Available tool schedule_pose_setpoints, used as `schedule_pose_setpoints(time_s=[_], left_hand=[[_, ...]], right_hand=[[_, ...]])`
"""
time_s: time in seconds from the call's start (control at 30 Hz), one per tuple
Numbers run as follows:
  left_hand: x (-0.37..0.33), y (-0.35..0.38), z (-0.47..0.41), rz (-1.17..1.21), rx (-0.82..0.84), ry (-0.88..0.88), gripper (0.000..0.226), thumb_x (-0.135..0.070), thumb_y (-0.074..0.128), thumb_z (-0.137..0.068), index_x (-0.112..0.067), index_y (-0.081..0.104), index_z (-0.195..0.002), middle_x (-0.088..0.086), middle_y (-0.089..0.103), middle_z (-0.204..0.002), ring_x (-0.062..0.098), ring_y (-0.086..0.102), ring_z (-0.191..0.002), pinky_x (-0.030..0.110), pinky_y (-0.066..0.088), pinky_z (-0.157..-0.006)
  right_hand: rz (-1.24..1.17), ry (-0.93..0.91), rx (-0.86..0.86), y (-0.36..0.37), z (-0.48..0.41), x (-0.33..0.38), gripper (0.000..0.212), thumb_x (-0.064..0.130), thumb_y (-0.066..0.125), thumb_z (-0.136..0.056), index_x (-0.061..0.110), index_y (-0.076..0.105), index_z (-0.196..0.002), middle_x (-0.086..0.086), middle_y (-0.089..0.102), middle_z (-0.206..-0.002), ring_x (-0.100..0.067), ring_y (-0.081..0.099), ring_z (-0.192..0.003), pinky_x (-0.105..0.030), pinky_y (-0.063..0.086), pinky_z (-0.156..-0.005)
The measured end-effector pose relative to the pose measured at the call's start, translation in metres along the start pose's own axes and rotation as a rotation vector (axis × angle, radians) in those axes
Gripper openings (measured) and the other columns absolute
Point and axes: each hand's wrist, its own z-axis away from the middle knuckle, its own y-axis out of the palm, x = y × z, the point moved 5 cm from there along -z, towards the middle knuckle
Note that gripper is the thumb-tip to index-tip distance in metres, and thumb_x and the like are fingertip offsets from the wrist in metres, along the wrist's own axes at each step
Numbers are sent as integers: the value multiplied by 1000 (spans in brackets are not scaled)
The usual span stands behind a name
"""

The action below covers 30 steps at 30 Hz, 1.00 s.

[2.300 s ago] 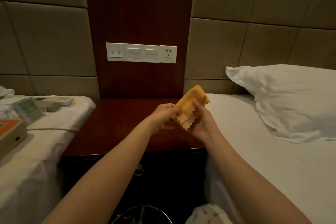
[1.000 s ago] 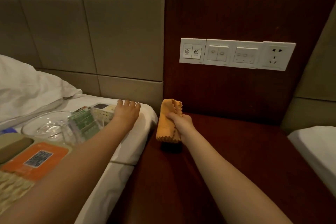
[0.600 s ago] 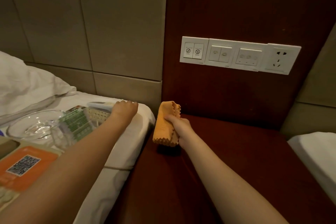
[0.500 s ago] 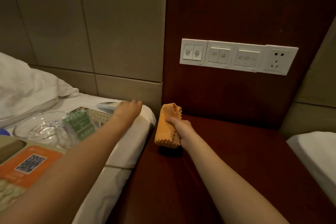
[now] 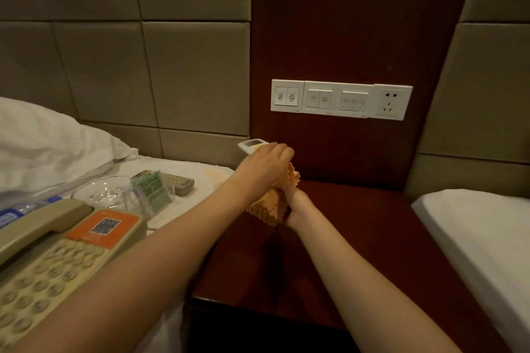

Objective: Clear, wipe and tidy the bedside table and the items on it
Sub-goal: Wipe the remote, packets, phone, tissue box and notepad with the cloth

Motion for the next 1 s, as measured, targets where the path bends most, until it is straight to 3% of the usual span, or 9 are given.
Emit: schedule_pose_setpoints(time_s=[0.13,0.2,0.3,0.37,0.53,0.67,0.77,0.9,1.0], left_hand=[[-42,-18,24,-16,-15,104,59,-11,53,-92,-11,24,-144,8,21,-154,23,16,-144,30,15,-116],[-65,-20,37,-36,0,174,57,-13,50,-93,-10,25,-144,10,20,-154,25,15,-144,32,13,-117],[-95,-22,57,32,-4,263,55,-12,54,-91,-6,33,-141,15,27,-152,29,20,-143,40,19,-116],[-110,-24,72,126,-22,285,53,-8,57,-89,-5,39,-138,16,34,-148,31,27,-140,45,30,-113],[-143,-16,110,218,100,358,58,-12,56,-90,-13,32,-142,7,26,-152,24,24,-141,42,33,-111],[-162,-11,146,495,119,327,55,-19,55,-92,-17,30,-142,1,22,-150,18,28,-135,35,33,-111],[-168,-2,171,827,86,145,70,-43,60,-86,-25,24,-143,-5,23,-147,12,24,-135,31,23,-114],[-166,14,188,1495,-161,-501,65,-33,59,-88,-21,22,-140,-1,34,-136,11,40,-123,23,42,-94],[-181,45,202,1716,96,-818,56,-30,52,-93,-16,26,-141,-3,52,-117,12,57,-98,18,47,-71]], right_hand=[[-41,-69,63,-16,61,6,50,33,48,-94,7,43,-137,-11,53,-133,-32,49,-126,-40,38,-105],[-74,-114,128,-28,83,5,46,21,34,-101,1,34,-142,-1,56,-107,-21,57,-113,-29,34,-107],[-257,-157,198,-42,118,-2,49,15,32,-100,1,23,-146,7,41,-77,-3,42,-65,-11,40,-67],[-403,-149,237,-59,136,-9,46,23,36,-99,4,35,-141,-2,53,-80,-7,52,-70,-16,50,-57],[-303,29,168,-95,156,-50,56,52,53,-87,8,54,-123,-15,61,-119,-29,60,-108,-42,52,-79],[-250,3,149,-107,174,-79,36,43,49,-92,11,57,-107,-13,63,-102,-27,61,-95,-43,49,-82],[-266,-90,178,-115,188,-96,23,32,43,-96,15,58,-96,-7,62,-87,-19,60,-78,-34,51,-68],[-150,-162,146,-116,210,-126,25,26,43,-93,17,59,-110,-4,67,-85,-18,66,-73,-29,52,-55],[-41,-251,64,-115,219,-148,28,24,42,-96,21,54,-121,-5,67,-100,-18,67,-85,-32,53,-64]])
